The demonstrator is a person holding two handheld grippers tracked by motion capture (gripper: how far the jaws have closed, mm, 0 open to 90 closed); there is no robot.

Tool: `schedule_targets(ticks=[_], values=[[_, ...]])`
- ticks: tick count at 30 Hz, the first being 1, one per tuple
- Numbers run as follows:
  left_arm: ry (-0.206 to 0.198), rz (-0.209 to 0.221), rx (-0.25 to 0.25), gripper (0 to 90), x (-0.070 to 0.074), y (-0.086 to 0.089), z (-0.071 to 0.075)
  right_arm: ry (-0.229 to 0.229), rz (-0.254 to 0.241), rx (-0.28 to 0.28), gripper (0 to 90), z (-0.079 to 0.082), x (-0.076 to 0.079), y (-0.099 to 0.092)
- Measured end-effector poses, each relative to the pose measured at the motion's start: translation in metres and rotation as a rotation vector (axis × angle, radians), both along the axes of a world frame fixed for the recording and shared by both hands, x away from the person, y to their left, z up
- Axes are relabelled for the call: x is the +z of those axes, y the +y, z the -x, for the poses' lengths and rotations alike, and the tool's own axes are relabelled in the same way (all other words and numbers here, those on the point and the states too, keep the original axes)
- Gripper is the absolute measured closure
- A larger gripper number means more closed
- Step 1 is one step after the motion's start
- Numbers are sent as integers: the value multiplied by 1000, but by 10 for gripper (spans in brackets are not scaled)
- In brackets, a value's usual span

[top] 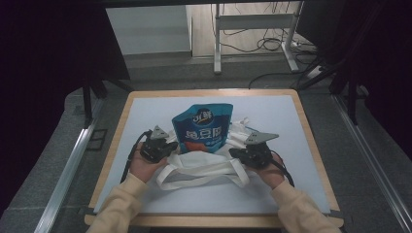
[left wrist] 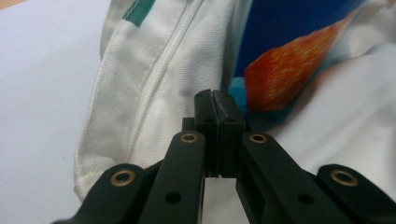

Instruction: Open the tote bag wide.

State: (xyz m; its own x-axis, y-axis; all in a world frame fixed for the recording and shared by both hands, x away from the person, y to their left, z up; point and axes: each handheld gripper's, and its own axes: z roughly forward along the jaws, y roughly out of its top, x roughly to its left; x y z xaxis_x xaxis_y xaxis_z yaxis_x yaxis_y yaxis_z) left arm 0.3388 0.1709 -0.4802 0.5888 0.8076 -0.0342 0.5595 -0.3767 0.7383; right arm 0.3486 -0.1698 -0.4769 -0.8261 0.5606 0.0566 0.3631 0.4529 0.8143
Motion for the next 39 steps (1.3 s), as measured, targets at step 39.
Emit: schedule_targets(ticks=[39], values=[[7,80,53,900,0,4,-20,49,97,81,891,26,-32,-1]])
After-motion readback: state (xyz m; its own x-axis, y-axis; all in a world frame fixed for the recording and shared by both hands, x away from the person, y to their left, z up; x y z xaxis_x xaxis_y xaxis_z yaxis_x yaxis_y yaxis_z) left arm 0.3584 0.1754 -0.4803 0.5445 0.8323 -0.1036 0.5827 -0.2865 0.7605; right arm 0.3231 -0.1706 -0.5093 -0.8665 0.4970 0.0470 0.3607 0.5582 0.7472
